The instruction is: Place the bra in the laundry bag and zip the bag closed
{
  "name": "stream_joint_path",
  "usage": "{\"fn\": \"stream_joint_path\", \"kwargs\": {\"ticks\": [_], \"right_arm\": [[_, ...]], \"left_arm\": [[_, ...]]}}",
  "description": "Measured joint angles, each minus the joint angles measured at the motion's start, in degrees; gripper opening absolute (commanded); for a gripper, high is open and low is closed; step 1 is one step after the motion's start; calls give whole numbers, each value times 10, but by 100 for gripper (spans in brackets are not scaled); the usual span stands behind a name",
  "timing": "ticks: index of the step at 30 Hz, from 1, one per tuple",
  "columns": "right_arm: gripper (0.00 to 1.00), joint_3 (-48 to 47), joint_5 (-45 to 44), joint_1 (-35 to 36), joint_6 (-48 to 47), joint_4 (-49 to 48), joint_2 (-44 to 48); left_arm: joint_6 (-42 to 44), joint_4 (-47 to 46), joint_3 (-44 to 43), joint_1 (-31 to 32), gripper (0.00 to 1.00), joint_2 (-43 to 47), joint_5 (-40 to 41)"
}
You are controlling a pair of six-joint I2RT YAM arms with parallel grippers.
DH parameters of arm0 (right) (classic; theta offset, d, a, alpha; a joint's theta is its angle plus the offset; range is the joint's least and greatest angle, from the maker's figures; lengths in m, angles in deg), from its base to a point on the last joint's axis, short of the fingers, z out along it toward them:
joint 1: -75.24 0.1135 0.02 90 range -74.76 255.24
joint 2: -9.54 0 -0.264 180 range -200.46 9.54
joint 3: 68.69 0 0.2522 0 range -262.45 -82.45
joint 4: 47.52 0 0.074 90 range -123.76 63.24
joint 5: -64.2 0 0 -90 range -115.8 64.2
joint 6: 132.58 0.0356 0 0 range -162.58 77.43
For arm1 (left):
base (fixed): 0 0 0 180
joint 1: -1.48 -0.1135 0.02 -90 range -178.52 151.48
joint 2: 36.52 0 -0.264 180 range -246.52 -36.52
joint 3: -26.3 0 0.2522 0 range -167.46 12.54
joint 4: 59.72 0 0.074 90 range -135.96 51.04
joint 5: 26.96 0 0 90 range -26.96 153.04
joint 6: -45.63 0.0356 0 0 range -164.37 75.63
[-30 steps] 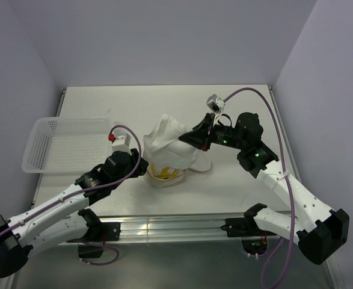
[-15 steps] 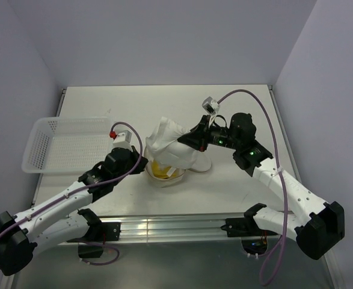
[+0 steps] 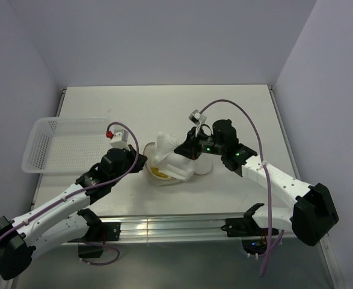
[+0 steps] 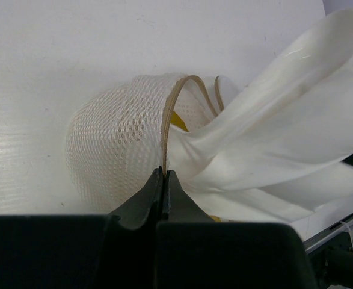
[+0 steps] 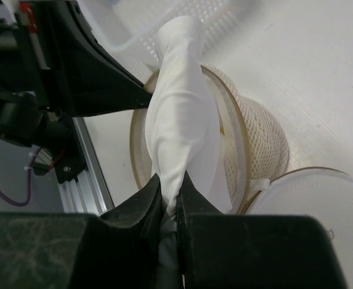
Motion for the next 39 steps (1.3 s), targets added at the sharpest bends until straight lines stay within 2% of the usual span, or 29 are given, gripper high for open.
{"fn": "stream_joint_path", "kwargs": {"ticks": [11,24,28,39], "right_arm": [[0,-5,-65,66,-30,35,-74],[0,-97,-115,115,-38,113,-184],[0,-113,-152,125,0,123,-187],[0,-131,-384,177,192,69,-196]], "left_arm": [[2,-35,3,-5,0,1,-19],[2,-60,3,-5,0,-4,-49],[0,-69,8,-5,0,-8,-66],[-31,-88,31,-8,0,-1,-100]]}}
